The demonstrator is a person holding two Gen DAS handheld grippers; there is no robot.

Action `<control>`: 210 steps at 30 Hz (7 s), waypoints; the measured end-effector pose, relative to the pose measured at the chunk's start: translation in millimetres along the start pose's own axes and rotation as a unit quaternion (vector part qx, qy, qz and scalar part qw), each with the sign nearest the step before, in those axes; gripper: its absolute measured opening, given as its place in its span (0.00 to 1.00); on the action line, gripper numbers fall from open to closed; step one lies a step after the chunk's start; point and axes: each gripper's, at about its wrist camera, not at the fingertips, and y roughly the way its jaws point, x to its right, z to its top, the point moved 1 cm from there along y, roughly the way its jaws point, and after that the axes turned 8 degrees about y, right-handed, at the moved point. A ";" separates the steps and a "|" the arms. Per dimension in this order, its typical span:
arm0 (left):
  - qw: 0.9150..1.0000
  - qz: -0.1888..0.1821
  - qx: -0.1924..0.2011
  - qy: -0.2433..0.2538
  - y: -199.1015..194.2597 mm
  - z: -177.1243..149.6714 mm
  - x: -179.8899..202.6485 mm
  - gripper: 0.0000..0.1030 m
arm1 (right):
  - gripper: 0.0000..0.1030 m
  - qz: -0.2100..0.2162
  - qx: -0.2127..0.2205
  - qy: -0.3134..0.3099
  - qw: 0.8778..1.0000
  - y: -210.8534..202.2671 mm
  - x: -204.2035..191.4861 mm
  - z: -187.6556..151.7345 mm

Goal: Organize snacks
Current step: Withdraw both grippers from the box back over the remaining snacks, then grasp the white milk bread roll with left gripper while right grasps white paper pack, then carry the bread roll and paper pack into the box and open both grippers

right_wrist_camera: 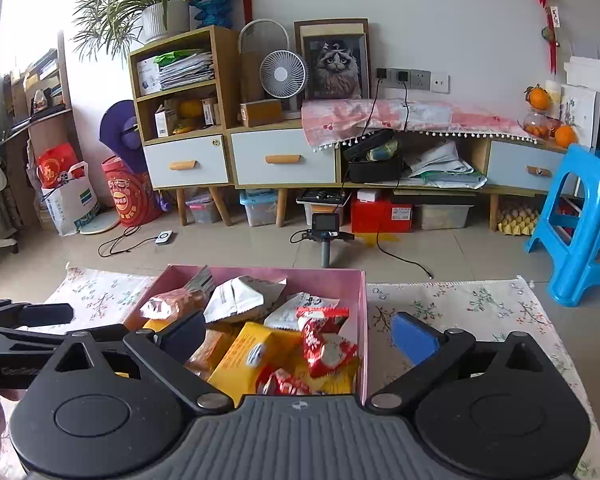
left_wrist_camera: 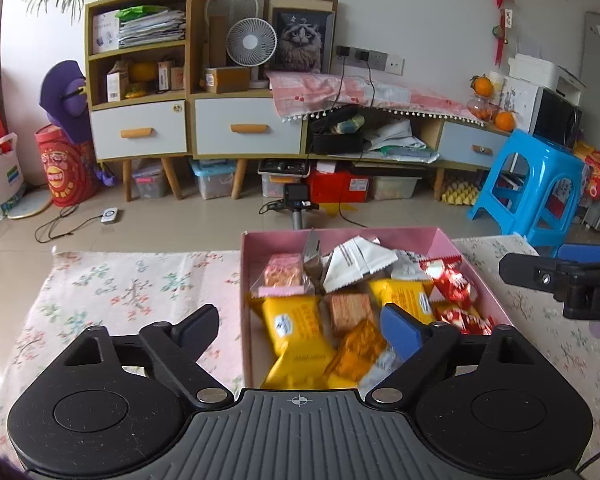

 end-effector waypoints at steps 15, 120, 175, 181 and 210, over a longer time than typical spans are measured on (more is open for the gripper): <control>0.998 0.019 -0.052 0.001 -46.6 -39.9 -3.6 0.98 | 0.91 -0.023 -0.012 -0.004 1.000 -42.0 -16.8 -31.0; 0.985 -0.086 -0.096 0.112 23.0 -83.6 35.5 0.31 | 0.71 0.015 -0.209 0.056 0.976 23.3 -9.7 -83.1; 0.998 -0.038 -0.039 -0.011 -31.6 -31.0 24.8 0.17 | 0.27 0.014 -0.134 0.066 0.989 -27.2 -12.0 -35.7; 0.999 -0.030 -0.035 -0.004 -14.0 -11.1 15.0 0.17 | 0.27 0.025 -0.118 0.089 0.989 -12.8 -1.2 -19.0; 0.998 0.006 -0.058 -0.023 88.0 44.3 26.6 0.22 | 0.33 -0.001 -0.124 0.106 0.987 78.1 1.9 13.0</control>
